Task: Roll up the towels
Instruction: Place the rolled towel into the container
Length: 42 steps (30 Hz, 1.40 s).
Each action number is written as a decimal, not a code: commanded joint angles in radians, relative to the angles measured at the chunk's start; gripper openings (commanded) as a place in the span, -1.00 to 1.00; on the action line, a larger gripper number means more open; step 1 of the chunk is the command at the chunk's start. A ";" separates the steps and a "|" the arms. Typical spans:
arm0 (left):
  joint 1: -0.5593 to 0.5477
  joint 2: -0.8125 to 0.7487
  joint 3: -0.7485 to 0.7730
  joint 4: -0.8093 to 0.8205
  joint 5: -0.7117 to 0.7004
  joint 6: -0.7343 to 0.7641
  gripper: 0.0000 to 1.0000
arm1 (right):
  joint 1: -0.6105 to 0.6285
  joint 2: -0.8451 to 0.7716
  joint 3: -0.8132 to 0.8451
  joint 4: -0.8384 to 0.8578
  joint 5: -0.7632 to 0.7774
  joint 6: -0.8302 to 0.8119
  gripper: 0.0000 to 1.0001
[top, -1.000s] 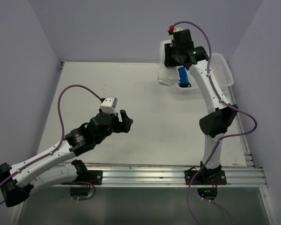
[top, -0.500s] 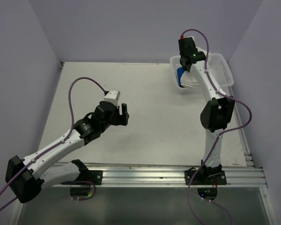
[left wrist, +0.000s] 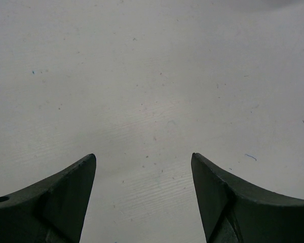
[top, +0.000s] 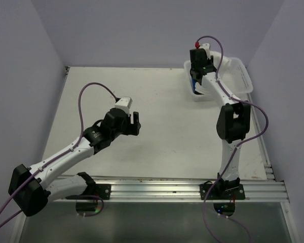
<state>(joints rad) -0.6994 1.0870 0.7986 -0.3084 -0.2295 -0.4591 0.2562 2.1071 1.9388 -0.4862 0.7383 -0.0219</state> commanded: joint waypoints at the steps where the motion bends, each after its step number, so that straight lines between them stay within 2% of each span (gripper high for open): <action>1: 0.015 0.011 0.005 0.052 0.015 0.031 0.58 | 0.000 -0.051 -0.001 0.193 0.099 0.062 -0.83; 12: 0.024 0.027 -0.009 0.057 0.025 0.027 0.57 | -0.015 -0.022 -0.035 0.363 0.180 0.154 -0.78; 21: 0.024 0.054 -0.026 0.069 0.033 0.017 0.58 | -0.052 0.114 0.048 0.350 0.236 0.206 -0.78; 28: 0.024 0.065 -0.036 0.077 0.048 0.013 0.58 | -0.075 0.154 0.012 0.351 0.223 0.247 -0.73; 29: 0.023 0.067 -0.035 0.077 0.048 0.013 0.58 | -0.084 0.160 0.015 0.333 0.199 0.278 -0.73; 30: 0.023 0.070 -0.036 0.078 0.050 0.013 0.58 | -0.115 0.166 0.020 0.258 0.184 0.397 -0.73; 32: 0.023 0.073 -0.044 0.080 0.053 0.011 0.58 | -0.159 0.168 0.014 0.190 0.074 0.529 -0.73; 34: 0.024 0.085 -0.044 0.077 0.061 0.010 0.58 | -0.202 0.151 -0.041 0.181 -0.006 0.633 -0.73; 42: 0.023 0.103 -0.044 0.089 0.078 0.010 0.58 | -0.285 0.117 -0.139 0.187 -0.140 0.781 -0.72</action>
<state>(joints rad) -0.6815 1.1835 0.7540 -0.2668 -0.1741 -0.4595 -0.0074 2.2738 1.8481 -0.2752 0.6628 0.6220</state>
